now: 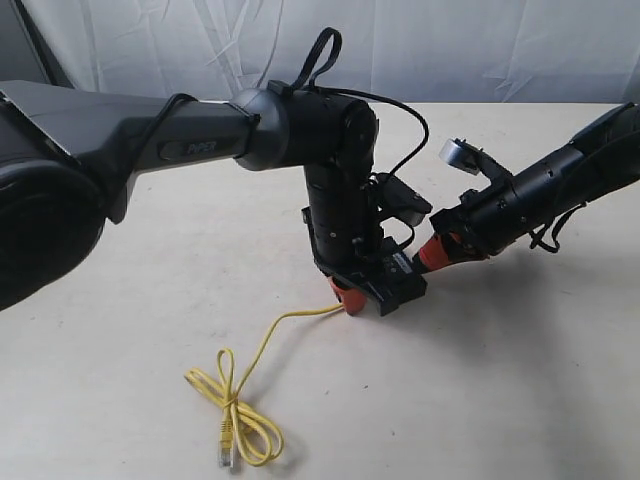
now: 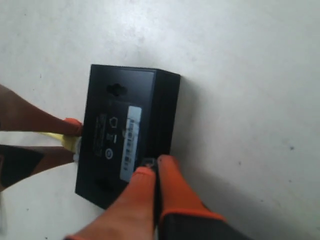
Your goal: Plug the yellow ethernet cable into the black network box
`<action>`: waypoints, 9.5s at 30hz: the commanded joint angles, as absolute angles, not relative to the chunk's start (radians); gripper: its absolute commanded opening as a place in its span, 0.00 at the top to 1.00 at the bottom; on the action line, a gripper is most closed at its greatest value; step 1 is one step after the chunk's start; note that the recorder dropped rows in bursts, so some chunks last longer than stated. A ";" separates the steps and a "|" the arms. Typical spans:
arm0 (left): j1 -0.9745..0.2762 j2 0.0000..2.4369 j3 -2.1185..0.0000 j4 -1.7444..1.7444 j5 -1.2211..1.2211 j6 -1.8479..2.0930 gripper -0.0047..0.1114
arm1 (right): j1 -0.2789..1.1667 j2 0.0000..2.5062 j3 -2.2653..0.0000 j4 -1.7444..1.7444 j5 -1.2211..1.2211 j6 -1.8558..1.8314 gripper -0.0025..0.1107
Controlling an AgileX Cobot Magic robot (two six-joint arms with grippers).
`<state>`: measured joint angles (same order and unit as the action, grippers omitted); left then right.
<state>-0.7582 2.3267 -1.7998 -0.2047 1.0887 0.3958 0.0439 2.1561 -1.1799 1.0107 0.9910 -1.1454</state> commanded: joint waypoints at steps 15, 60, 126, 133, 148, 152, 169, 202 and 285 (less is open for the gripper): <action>-0.759 2.332 -1.805 -0.236 1.078 0.429 0.96 | 0.081 2.156 -1.182 1.040 0.968 -1.220 0.99; -0.759 2.314 -1.805 -0.254 0.924 0.407 0.59 | 0.100 2.156 -1.182 1.015 1.017 -1.273 0.99; -0.518 1.959 -1.740 -0.023 1.156 0.286 0.96 | 0.090 1.786 -1.182 0.226 0.794 -0.511 0.99; -0.435 1.837 -1.619 -0.025 1.098 0.286 0.96 | 0.090 1.719 -1.182 0.000 0.872 -0.332 0.99; -0.287 1.484 -1.298 -0.048 0.844 0.262 0.96 | -0.058 1.528 -1.180 0.141 0.877 -0.309 0.99; -0.287 1.353 -1.196 -0.048 0.734 0.242 0.96 | -0.058 1.421 -1.160 0.163 0.822 -0.309 0.99; -0.287 0.870 -0.856 -0.052 0.433 0.217 0.96 | -0.058 0.893 -0.827 0.170 0.468 -0.309 0.99; -0.287 0.381 -0.635 -0.066 0.298 0.148 0.96 | -0.058 0.413 -0.594 0.168 0.324 -0.309 0.99; 0.041 0.000 0.000 -0.033 0.232 -0.019 0.96 | -0.058 0.413 -0.594 0.170 0.357 -0.309 0.99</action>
